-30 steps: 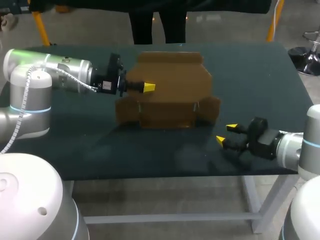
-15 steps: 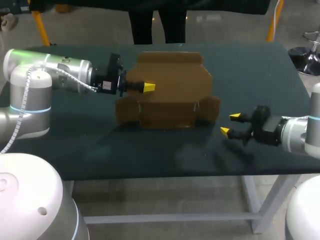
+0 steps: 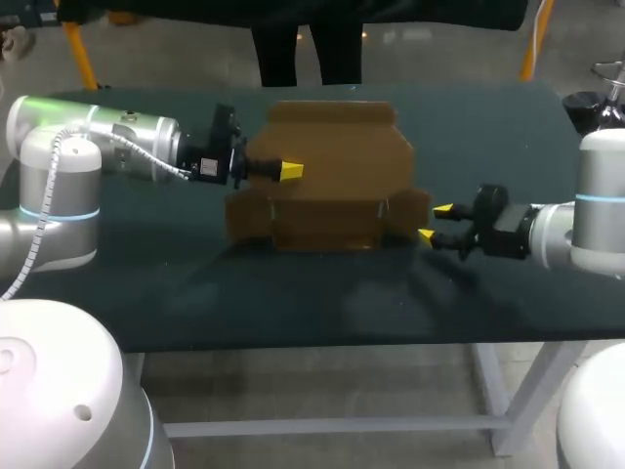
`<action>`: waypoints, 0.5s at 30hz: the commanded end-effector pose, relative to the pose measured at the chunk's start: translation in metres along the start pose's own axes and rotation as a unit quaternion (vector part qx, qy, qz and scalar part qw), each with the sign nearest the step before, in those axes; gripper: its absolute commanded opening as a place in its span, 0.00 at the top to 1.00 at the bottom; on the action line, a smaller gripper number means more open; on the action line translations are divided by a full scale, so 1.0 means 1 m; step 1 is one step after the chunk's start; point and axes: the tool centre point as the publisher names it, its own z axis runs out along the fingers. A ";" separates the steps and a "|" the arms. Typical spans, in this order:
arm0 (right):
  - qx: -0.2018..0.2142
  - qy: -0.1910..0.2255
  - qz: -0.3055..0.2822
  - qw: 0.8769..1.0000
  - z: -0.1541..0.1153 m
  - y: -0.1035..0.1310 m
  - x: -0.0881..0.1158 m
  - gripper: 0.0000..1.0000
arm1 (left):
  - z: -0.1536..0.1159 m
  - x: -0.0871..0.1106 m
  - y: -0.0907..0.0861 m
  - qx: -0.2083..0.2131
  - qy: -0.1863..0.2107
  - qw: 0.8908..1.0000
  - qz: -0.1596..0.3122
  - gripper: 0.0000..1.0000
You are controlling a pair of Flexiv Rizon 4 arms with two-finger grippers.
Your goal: Assemble the packaging by folding the flat box into shape, placing the metal phone stand inside, and closing the box properly
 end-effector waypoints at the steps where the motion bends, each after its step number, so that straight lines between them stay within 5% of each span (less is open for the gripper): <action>1: -0.001 0.010 -0.001 1.000 0.015 0.000 -0.007 0.51 | 0.000 -0.001 0.003 0.000 0.001 1.000 0.000 1.00; 15: -0.001 0.029 -0.012 0.999 0.031 0.005 0.001 1.00 | 0.000 -0.001 0.003 0.000 0.001 1.000 0.000 1.00</action>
